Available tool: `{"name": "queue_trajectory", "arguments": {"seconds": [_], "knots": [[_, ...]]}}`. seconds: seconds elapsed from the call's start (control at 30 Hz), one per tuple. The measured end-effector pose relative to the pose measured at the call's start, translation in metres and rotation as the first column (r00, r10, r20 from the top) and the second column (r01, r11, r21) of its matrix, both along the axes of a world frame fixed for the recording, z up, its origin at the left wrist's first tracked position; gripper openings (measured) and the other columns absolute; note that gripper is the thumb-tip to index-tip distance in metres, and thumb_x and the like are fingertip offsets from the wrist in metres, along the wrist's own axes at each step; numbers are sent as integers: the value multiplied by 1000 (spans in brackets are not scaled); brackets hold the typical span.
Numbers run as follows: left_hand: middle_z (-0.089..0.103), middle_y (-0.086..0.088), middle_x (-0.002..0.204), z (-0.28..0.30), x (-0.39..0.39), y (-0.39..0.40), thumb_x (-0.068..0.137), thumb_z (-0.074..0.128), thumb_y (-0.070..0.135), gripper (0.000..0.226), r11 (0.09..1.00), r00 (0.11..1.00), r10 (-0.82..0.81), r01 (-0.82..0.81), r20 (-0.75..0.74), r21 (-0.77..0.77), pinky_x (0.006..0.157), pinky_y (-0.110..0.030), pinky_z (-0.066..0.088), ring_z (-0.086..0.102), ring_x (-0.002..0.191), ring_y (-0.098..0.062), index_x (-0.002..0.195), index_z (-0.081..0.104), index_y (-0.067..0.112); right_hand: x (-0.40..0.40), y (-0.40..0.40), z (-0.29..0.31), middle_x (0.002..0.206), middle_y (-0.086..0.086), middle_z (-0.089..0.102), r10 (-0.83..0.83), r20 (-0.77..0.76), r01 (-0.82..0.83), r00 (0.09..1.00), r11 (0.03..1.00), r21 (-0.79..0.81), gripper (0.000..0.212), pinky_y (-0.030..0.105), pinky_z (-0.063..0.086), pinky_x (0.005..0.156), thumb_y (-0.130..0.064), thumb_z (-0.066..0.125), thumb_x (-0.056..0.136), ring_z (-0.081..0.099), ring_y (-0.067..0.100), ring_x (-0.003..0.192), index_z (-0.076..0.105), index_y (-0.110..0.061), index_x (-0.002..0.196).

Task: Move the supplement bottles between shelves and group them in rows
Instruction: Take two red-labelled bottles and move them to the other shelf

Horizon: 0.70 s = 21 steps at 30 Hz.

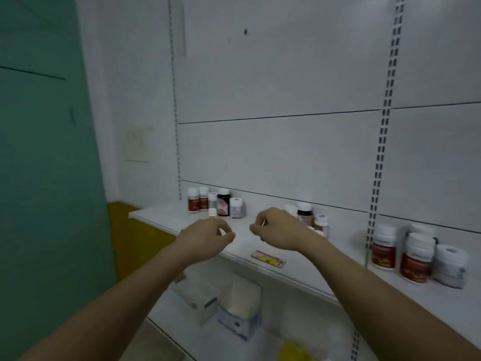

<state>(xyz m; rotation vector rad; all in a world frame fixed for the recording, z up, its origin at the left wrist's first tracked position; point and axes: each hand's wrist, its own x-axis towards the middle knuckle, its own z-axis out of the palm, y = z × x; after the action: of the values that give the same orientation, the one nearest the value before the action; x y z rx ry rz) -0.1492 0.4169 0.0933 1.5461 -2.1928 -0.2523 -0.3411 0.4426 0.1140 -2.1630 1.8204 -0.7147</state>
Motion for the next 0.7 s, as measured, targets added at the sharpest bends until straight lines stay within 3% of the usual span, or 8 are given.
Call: {"name": "queue_trajectory", "arguments": {"seconds": [0.13,0.27,0.5,0.7], "knots": [[66,4,112,1,71,-12,93,50,50,31,998,998,57,-56,31,-19,83,-33,55,61,93,-11,113,66,32,87,-30,-14,95,9,70,82,-32,-82,996,997,2,33,40,54,81,-40,54,92,64,27,88,67,-10,91],[67,3,114,2,121,-34,94,51,48,30,994,994,105,-105,19,-26,83,-33,56,63,95,-11,115,65,31,139,-67,-18,96,3,65,120,-107,-121,987,993,-4,27,32,46,69,-43,53,93,60,21,83,63,-18,88],[65,7,110,-4,167,-110,94,51,46,26,991,991,131,-131,-19,-38,76,-27,55,60,89,-7,112,65,32,162,-149,-23,88,0,67,101,-65,-100,993,995,20,23,35,52,77,-38,54,92,62,18,82,60,-23,77],[65,7,108,-19,167,-206,93,52,48,26,994,994,106,-105,23,-14,79,-32,57,61,90,-9,110,64,34,171,-235,-43,89,0,69,96,21,-97,995,994,47,22,38,55,82,-35,54,93,66,18,85,65,-17,88]]}}
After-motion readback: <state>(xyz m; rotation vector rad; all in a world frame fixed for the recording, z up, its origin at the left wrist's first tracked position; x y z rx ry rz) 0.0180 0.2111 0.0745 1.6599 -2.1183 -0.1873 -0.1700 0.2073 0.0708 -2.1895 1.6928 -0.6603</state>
